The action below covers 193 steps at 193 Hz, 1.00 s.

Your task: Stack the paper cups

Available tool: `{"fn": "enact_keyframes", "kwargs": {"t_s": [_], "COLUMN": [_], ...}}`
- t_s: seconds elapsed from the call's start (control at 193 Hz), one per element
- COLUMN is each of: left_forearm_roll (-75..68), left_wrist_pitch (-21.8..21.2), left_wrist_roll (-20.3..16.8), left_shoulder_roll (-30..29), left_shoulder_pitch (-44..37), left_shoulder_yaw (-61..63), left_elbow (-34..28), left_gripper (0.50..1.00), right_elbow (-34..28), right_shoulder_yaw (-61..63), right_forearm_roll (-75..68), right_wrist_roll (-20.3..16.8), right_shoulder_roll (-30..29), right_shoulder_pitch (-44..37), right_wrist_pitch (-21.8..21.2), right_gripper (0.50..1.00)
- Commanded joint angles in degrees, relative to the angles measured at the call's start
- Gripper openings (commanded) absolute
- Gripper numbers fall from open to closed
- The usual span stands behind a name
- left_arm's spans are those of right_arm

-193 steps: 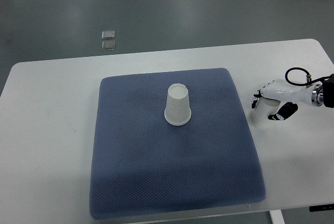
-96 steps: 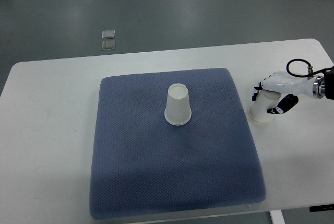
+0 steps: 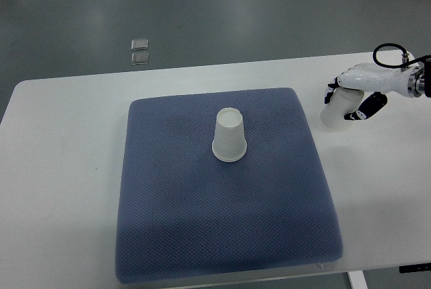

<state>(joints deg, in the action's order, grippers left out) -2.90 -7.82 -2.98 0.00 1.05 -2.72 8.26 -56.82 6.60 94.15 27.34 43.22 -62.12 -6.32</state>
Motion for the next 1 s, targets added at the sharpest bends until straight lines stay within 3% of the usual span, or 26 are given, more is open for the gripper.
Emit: {"fn": "enact_keyframes", "kwargs": {"t_s": [0.0,0.544,0.995], "left_forearm_roll": [0.0,0.0,0.0], "left_wrist_pitch": [0.0,0.0,0.0], "left_wrist_roll": [0.0,0.0,0.0], "left_shoulder_roll": [0.0,0.0,0.0], "left_shoulder_pitch": [0.0,0.0,0.0], "left_shoulder_yaw": [0.0,0.0,0.0], "left_elbow": [0.0,0.0,0.0], "left_gripper": [1.000,1.000,1.000], "right_elbow": [-1.5,-7.9,-7.5], "right_shoulder_yaw": [0.0,0.0,-0.4], "right_forearm_roll": [0.0,-4.7,-5.7], "right_wrist_roll": [0.1,0.2,0.0], "right_shoulder_roll": [-0.2,-5.8,-15.4], "right_shoulder_pitch": [-3.4,-18.6,-19.7], "right_wrist_pitch": [-3.2,-14.9,-17.8], "right_gripper": [0.639,0.643,0.648]}}
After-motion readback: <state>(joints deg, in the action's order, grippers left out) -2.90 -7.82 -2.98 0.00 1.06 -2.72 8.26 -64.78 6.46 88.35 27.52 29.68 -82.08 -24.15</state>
